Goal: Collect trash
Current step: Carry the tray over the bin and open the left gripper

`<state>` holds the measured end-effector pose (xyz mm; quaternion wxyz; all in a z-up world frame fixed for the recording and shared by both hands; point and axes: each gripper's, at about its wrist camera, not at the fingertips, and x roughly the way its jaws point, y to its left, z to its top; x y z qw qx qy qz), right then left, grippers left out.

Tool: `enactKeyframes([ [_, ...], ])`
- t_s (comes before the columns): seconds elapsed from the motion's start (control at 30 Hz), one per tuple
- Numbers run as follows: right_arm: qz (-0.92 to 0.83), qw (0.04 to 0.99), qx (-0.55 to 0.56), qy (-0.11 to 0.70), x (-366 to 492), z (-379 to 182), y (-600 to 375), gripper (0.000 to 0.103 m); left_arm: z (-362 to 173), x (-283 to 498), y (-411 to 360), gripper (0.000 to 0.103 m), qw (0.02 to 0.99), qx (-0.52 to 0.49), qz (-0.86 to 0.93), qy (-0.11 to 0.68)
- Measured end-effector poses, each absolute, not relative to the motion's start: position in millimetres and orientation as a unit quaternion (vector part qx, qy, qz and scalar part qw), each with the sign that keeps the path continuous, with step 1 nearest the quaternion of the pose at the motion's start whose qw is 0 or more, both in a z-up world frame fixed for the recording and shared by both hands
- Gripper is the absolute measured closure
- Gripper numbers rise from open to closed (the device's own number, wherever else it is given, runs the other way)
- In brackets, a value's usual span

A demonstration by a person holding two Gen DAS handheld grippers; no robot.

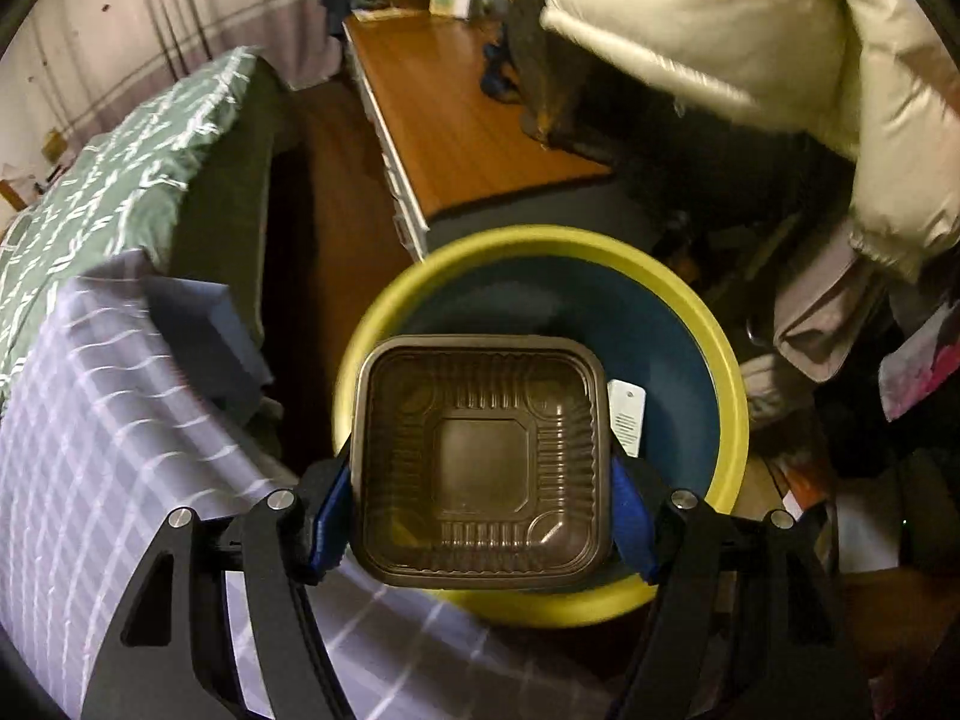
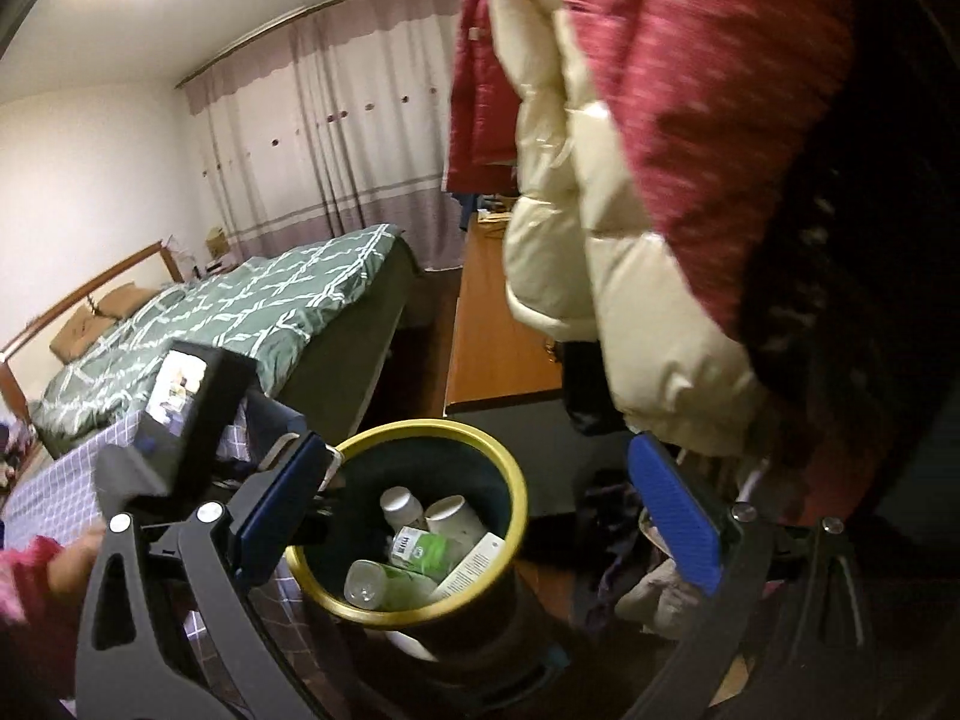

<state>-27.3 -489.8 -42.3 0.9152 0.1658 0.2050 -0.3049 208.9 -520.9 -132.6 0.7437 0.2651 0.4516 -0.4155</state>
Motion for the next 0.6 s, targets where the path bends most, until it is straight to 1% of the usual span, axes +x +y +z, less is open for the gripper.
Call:
enactKeyframes([
  [0.13,-0.304,0.916,0.172,0.198,-33.2,-41.8,-493.8,0.007,-152.5,205.9,-540.5,0.033,0.733,0.275,-0.412,0.467],
  [0.2,-0.299,0.917,0.174,0.197,-32.5,-41.4,-494.0,0.007,-160.4,203.3,-549.0,0.024,0.730,0.278,-0.409,0.472],
  [0.23,-0.299,0.918,0.174,0.196,-32.0,-41.6,-493.6,0.007,-163.1,203.1,-550.3,0.016,0.730,0.276,-0.408,0.474],
  [0.33,-0.295,0.919,0.176,0.192,-30.6,-40.3,-491.9,0.007,-166.2,207.3,-549.3,0.015,0.731,0.263,-0.404,0.482],
  [0.43,-0.292,0.922,0.178,0.183,-32.6,-36.4,-489.4,0.007,-147.3,208.8,-524.1,0.014,0.744,0.237,-0.402,0.478],
  [0.5,-0.290,0.925,0.174,0.176,-34.1,-32.9,-485.7,0.007,-129.1,208.6,-498.0,0.012,0.760,0.214,-0.397,0.467],
  [0.53,-0.286,0.927,0.173,0.173,-34.2,-31.1,-482.9,0.007,-119.7,207.7,-484.3,0.008,0.769,0.203,-0.394,0.461],
  [0.6,-0.277,0.930,0.172,0.170,-33.2,-28.5,-477.5,0.007,-95.7,204.3,-444.2,0.007,0.798,0.175,-0.373,0.439],
])
